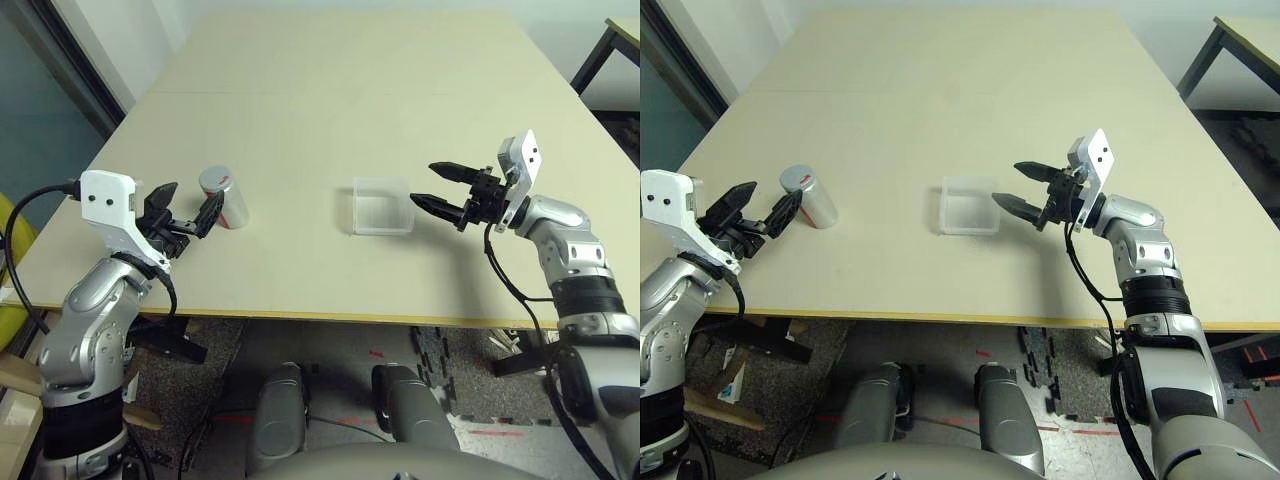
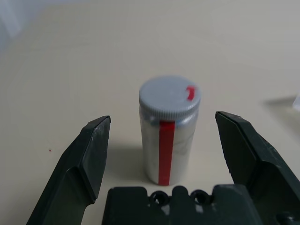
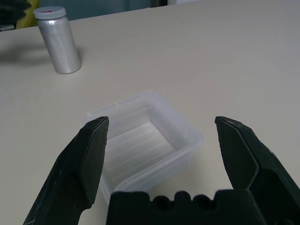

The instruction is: Pour the medicine from the bottle into the box.

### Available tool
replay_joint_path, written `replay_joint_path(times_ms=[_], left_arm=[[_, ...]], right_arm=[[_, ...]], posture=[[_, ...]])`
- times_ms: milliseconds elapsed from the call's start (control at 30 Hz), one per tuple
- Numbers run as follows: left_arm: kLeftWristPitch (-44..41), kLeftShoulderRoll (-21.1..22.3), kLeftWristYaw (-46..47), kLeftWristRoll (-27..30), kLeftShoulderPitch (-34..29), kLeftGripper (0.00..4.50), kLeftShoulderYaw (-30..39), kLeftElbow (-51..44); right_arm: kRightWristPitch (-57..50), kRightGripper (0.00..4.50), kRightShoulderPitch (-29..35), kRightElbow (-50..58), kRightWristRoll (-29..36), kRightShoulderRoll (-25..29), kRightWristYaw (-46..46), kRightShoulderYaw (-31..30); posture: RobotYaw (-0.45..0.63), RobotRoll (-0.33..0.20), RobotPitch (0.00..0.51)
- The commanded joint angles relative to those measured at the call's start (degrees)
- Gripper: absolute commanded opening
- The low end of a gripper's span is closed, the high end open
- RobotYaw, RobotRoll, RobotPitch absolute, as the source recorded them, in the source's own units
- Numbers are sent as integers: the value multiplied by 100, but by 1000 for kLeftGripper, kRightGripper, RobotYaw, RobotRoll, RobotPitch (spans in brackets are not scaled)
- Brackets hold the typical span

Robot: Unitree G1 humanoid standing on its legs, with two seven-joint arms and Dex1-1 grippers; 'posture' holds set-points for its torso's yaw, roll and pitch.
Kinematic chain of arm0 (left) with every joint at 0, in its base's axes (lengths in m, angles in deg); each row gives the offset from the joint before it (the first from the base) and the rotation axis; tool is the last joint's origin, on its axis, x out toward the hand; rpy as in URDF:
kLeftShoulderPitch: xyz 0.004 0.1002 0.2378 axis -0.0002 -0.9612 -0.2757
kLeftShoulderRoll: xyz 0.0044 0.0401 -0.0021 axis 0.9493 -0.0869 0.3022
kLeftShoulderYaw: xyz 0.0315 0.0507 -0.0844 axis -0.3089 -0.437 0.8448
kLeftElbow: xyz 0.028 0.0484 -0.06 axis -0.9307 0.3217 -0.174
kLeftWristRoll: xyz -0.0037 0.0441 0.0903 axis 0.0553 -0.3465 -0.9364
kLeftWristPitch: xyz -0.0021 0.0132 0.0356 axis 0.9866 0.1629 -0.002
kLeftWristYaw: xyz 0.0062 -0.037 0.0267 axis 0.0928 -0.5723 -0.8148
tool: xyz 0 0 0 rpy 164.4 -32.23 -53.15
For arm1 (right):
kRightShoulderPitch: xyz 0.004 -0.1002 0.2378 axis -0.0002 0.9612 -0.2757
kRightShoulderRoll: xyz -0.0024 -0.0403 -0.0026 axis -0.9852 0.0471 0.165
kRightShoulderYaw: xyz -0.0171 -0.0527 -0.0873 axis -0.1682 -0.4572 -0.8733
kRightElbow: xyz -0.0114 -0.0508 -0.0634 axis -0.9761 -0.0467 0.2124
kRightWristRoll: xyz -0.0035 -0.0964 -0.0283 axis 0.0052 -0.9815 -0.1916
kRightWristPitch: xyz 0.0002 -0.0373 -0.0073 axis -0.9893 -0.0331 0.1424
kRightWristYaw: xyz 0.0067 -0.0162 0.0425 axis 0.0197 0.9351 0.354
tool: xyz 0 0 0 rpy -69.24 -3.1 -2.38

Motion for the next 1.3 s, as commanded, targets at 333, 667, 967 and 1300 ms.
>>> replay_joint_path(times_ms=[333,667,967,1300], left_arm=[[1302,-137,-534,-679,279,4479,-554,1611],[2014,-271,-673,-955,728,4479,-733,2581],[2375,-317,-715,-1093,1190,4479,-785,3318],[2858,-424,-793,-1249,1720,4479,-901,4248]], right_arm=[[-74,4500,119,278,-7,8,-130,-31],[-143,4500,198,431,-4,34,-199,-25],[-179,4500,256,538,1,70,-213,-16],[-191,4500,282,592,-12,89,-220,-28]], posture=[[-59,0,119],[-84,0,111],[-92,0,109],[-101,0,103]])
